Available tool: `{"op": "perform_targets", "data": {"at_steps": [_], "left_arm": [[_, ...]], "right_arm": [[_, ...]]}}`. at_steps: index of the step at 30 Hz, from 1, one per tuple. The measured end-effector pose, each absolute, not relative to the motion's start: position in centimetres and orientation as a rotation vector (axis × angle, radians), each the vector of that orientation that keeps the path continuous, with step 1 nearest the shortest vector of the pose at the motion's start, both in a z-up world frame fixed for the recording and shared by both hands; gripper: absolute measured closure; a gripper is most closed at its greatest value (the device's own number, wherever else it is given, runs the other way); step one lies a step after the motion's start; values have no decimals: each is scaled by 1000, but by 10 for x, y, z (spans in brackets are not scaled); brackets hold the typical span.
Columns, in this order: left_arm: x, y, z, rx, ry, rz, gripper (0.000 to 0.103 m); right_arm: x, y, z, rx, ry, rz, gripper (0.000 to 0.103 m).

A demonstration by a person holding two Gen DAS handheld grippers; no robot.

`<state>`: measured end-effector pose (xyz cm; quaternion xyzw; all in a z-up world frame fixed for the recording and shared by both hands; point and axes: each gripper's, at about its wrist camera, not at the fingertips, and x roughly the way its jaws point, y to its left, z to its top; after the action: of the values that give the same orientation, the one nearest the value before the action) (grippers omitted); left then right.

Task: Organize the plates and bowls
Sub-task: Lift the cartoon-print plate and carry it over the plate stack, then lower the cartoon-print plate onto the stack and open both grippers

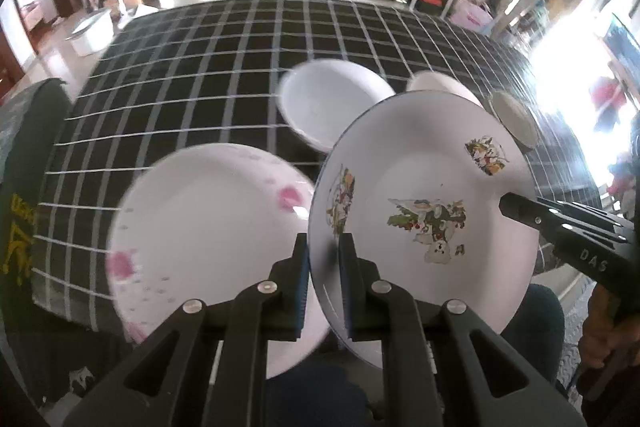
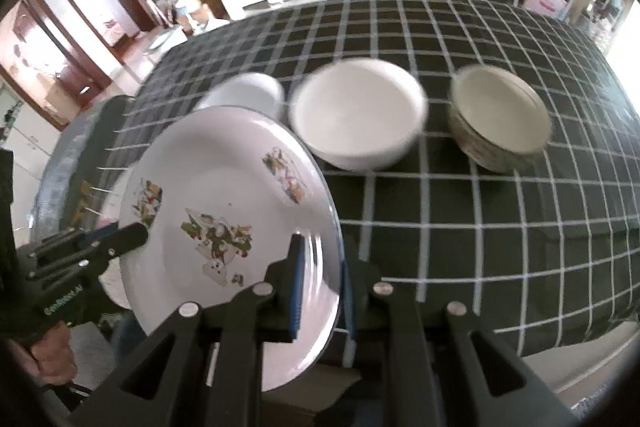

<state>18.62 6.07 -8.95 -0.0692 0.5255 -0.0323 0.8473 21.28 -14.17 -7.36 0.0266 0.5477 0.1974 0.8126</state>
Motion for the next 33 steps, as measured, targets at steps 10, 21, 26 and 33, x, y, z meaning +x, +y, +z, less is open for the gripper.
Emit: {"op": "perform_targets", "data": {"at_steps": [10,21,26,33], "left_arm": [[162,130,-73,-204,1088,56,91],[151,172,-91,-272,1119,157,91],[155,179,-106,-288,1143,168,91],[158,183,-121,-297,1172,183,91]], "right_arm": [[211,-60,-69,-16,1165,543,82],[214,-3,-91,-103,1204,609,82],[215,8,-97,-135,1212,606,82],[211,19,-106,-191,1219,591,82]]}}
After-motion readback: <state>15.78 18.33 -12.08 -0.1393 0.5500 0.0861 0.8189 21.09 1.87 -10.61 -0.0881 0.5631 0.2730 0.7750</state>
